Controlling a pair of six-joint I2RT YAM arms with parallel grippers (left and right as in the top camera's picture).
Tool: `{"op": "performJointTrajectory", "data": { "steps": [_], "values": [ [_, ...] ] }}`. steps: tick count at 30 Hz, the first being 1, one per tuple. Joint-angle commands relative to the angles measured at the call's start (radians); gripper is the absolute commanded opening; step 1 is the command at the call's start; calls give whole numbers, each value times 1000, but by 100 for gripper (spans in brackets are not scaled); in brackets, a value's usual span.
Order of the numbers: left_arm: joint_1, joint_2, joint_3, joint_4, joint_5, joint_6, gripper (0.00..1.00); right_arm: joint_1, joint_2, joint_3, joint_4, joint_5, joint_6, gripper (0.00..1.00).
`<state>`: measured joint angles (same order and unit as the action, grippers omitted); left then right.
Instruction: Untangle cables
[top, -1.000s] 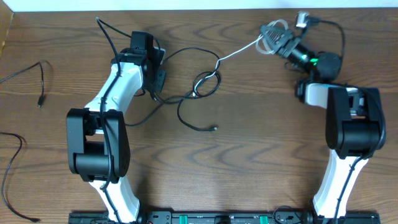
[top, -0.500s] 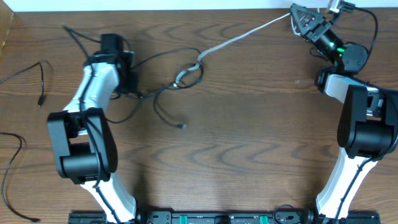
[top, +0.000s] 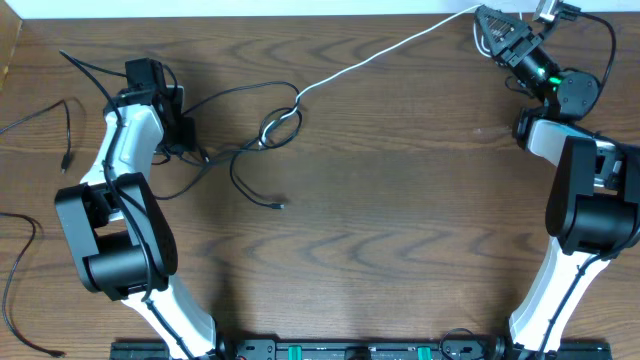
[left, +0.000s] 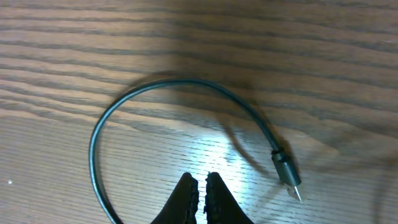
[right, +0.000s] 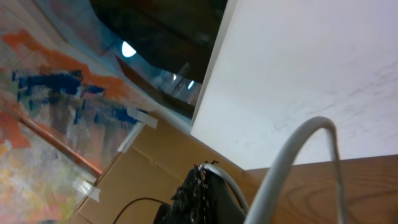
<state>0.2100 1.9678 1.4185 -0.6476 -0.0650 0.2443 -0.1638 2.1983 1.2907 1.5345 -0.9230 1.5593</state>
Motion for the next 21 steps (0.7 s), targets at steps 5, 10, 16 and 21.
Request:
{"op": "performJointTrajectory", "data": {
  "steps": [5, 10, 16, 21],
  "values": [
    [92, 6, -11, -7, -86, -36, 7, -66, -16, 23, 18, 38, 42, 1],
    [163, 6, -11, -14, -78, -116, 8, -99, -16, 23, 18, 26, 45, 1],
    [172, 6, -11, -19, 87, -73, 8, -87, -16, 23, -32, -60, 31, 1],
    [143, 6, -11, 2, 130, -74, 7, -46, -16, 23, -267, -183, -96, 1]
  ]
}}
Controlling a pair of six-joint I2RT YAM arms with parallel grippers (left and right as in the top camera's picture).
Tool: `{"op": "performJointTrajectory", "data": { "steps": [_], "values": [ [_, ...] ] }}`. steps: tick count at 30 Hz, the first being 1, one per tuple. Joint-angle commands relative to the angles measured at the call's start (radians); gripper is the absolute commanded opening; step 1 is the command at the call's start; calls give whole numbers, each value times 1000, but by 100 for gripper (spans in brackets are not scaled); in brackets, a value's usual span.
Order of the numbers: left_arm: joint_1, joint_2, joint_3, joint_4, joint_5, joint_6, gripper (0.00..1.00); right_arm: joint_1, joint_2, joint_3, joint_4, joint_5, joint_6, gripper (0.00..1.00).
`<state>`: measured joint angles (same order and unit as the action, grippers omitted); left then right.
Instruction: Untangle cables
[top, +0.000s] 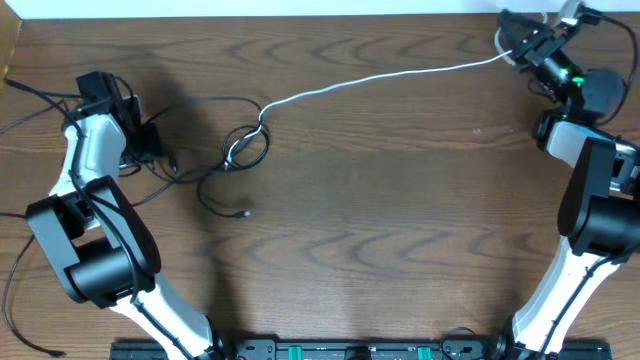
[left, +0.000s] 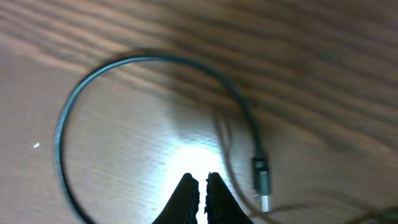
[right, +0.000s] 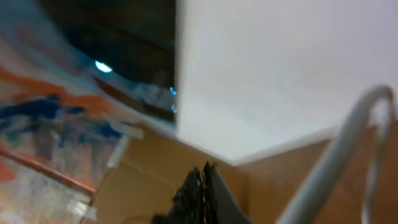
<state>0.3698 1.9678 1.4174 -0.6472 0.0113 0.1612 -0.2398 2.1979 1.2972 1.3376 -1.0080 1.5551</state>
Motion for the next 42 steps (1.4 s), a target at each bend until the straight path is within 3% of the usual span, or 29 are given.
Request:
{"op": "performJointTrajectory", "data": {
  "steps": [1, 3, 6, 11, 16, 22, 28, 33, 40, 42],
  "values": [
    [-29, 6, -10, 2, 53, 10, 8, 49, -16, 16, -183, -144, -166, 14],
    [-45, 6, -10, 1, 53, 10, 7, 80, -16, 16, -329, -193, -269, 60],
    [-69, 6, -10, 2, 53, 10, 7, 142, -16, 16, -576, -222, -443, 99],
    [-97, 6, -10, 1, 53, 10, 7, 221, -16, 16, -965, -104, -659, 99],
    [-102, 6, -10, 0, 53, 9, 8, 285, -16, 16, -1307, 184, -716, 99],
    [-102, 6, -10, 0, 53, 9, 8, 326, -47, 16, -1566, 386, -793, 99],
    [-103, 6, -10, 0, 57, 10, 7, 347, -126, 16, -1654, 310, -958, 99],
    [-103, 6, -10, 0, 57, 10, 7, 381, -195, 16, -1619, 112, -1248, 99],
    [-103, 6, -10, 0, 56, 10, 7, 463, -278, 16, -1806, 716, -1005, 99],
    [-103, 6, -10, 1, 56, 10, 8, 492, -297, 16, -1854, 799, -979, 99]
  ]
}}
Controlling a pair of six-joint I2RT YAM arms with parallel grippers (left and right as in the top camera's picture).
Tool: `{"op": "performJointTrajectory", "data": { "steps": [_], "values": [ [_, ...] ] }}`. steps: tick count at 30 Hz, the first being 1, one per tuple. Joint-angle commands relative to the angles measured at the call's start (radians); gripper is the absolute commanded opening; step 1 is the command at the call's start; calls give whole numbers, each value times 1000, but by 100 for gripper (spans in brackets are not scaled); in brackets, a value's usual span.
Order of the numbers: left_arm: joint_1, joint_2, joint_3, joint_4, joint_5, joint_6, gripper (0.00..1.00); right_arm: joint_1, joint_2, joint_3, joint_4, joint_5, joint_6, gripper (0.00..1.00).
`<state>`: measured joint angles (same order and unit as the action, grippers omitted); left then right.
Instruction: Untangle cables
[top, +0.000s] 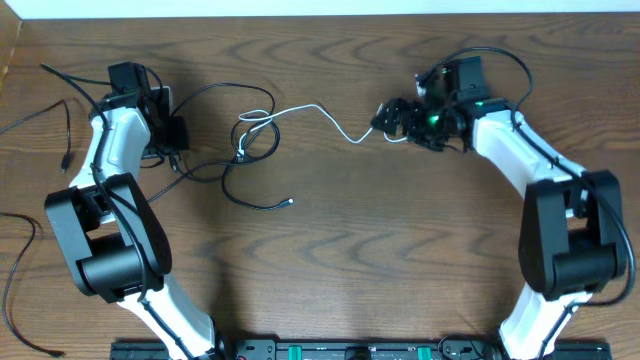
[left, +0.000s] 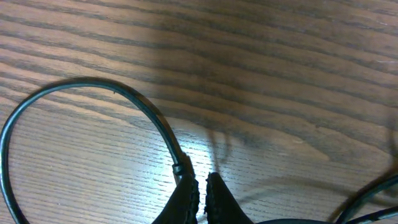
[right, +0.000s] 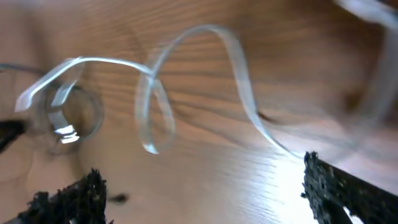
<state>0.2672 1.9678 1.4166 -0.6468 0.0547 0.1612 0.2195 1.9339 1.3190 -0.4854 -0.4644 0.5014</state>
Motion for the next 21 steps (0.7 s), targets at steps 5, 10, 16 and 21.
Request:
{"op": "performJointTrajectory", "data": {
  "steps": [5, 10, 16, 21],
  "values": [
    [0, 6, -9, 0, 13, 9, 7, 100, -75, -5, -94, 196, 38, 99],
    [-1, 6, -9, 0, 64, 10, 8, 164, -77, -5, -36, -94, -37, 99],
    [-26, 6, -9, -5, 170, 9, 8, 242, -66, -5, 154, -75, -118, 99],
    [-93, 6, -9, -15, 189, 9, 8, 315, -5, -5, 369, 24, -235, 99]
  ]
}}
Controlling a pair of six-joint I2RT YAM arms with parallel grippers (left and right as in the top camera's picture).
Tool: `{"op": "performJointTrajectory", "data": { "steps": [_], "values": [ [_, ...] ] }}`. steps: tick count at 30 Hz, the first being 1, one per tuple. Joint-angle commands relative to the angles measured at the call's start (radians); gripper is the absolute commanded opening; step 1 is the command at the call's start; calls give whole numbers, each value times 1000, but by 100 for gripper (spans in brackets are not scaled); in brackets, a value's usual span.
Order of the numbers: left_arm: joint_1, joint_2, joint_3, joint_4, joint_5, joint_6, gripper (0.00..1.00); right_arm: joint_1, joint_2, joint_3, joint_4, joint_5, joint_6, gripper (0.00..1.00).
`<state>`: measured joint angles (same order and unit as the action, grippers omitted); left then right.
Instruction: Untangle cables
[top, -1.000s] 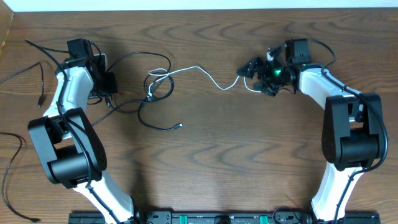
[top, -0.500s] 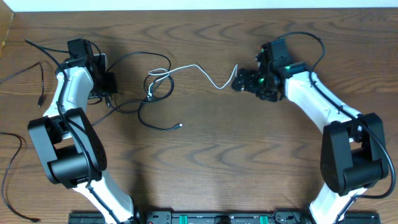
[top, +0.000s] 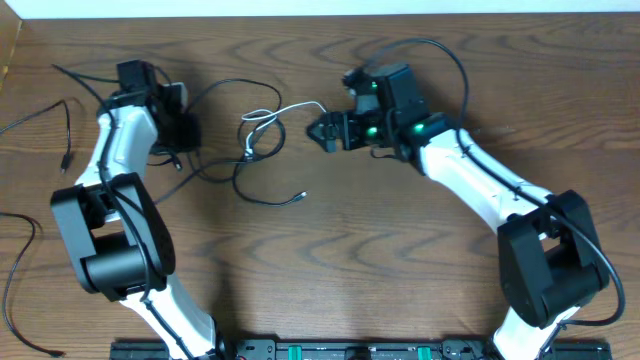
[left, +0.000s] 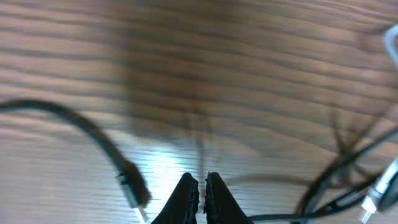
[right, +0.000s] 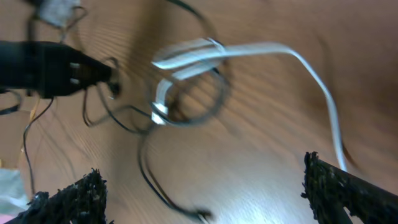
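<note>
A thin black cable (top: 250, 172) lies in loose loops at the table's left centre, its plug end (top: 301, 196) free. A white cable (top: 290, 108) runs slack into those loops and shows in the right wrist view as a bent white cable (right: 249, 50). My left gripper (top: 175, 148) is at the loops' left side, shut (left: 200, 180) on a thin black strand, with a plug (left: 134, 190) lying beside it. My right gripper (top: 325, 130) stands wide open (right: 208, 205) just right of the white cable's end, holding nothing.
More loose black cables lie at the table's left edge (top: 65, 130) and lower left (top: 20, 260). Brown wood table (top: 400, 250) stretches to the front and right. The right arm's own black lead (top: 440, 50) arcs over it.
My open right gripper has moved left, from the table's middle up to the white cable's end. The white cable has bunched up shorter near the loops. The left gripper has barely shifted.
At first my right gripper held the white cable stretched to the far right corner, the left shut at the black loops. Then both were farther apart, the cable taut. Later the right was open mid-table with the white cable slack; now it is beside the tangle.
</note>
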<state>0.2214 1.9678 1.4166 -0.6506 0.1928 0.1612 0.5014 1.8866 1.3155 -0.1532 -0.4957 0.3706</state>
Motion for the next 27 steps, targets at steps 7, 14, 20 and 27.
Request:
{"op": "performJointTrajectory", "data": {
  "steps": [7, 14, 20, 27],
  "values": [
    [-162, 6, -9, -38, 14, 10, 7, 74, 177, -2, 149, 71, -356, 81],
    [-198, 6, -9, -60, 2, 33, 8, 74, 184, -2, 127, 106, -771, 68],
    [-227, 6, -9, -80, 3, 126, 8, 73, 185, -2, 127, 203, -1002, 68],
    [-266, 6, -9, -75, 72, 212, 7, 68, 205, -2, 146, 202, -1217, 60]
  ]
}}
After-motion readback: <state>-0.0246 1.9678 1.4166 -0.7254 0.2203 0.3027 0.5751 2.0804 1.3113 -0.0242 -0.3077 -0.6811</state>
